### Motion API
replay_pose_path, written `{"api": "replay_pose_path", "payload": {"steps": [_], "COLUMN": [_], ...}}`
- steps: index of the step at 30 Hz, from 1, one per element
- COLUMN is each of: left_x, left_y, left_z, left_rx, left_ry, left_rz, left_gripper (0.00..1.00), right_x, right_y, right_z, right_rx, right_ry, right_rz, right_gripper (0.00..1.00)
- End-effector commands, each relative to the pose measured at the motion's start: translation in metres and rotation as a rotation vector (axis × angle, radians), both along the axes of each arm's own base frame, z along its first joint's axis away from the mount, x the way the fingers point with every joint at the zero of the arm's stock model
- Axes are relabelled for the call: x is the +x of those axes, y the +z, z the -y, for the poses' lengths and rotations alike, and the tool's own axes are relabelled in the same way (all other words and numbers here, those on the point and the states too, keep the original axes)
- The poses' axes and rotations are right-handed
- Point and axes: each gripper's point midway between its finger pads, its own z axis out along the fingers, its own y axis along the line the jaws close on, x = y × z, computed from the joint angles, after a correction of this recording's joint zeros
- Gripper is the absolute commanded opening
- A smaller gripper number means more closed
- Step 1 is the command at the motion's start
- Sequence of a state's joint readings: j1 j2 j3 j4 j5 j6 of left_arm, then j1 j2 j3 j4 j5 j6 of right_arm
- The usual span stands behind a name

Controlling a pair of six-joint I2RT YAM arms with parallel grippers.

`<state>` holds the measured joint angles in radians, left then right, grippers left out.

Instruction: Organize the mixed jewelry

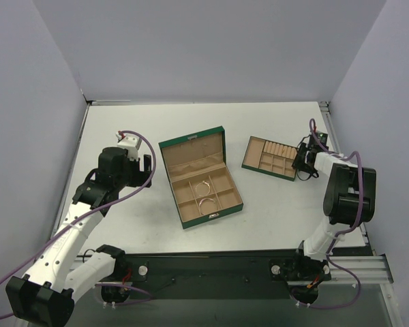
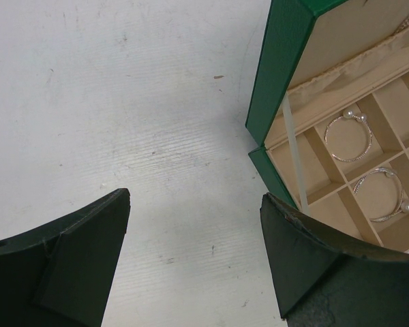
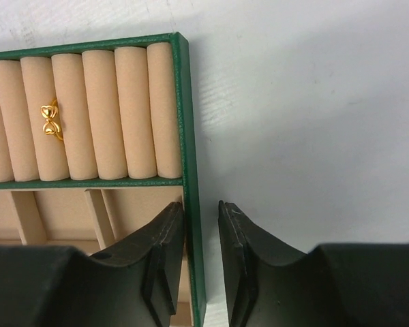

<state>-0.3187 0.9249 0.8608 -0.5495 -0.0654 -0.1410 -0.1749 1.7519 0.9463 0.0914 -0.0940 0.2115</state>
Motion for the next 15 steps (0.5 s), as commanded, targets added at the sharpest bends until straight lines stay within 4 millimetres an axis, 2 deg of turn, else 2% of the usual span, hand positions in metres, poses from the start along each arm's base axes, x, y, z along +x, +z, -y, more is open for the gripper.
{"api": "replay_pose_path", "payload": {"steps": [1, 7, 9, 12, 14, 15], "left_x": [0.0052, 0.0051, 0.0051, 0.0052, 0.0051, 0.0049], "left_y": [0.0098, 0.0094, 0.0092, 0.0098, 0.0098, 0.0092], "left_z": [0.0022, 0.0027, 0.0019, 0.0022, 0.0025, 0.0024], "left_rx": [-0.009, -0.009, -0.008, -0.009, -0.01, -0.01], "left_ry": [-0.014, -0.016, -0.013, -0.014, -0.016, -0.016], "left_rz": [0.041, 0.041, 0.04, 0.041, 0.041, 0.04], "left_gripper": [0.87, 0.87, 0.87, 0.87, 0.87, 0.87], "right_x": [0.0003, 0.0044, -0.0007, -0.0013, -0.0012, -0.0012], "right_y": [-0.0026, -0.0016, -0.0045, -0.0038, -0.0035, -0.0033], "right_z": [0.0019, 0.0032, 0.0018, 0.0014, 0.0013, 0.0011], "right_rx": [0.004, 0.004, 0.011, 0.011, 0.011, 0.011], "right_ry": [-0.004, -0.007, -0.004, -0.003, -0.004, -0.002], "right_rz": [-0.058, -0.054, -0.081, -0.075, -0.07, -0.069], "right_gripper": [0.26, 0.21, 0.12, 0.09, 0.09, 0.19]}}
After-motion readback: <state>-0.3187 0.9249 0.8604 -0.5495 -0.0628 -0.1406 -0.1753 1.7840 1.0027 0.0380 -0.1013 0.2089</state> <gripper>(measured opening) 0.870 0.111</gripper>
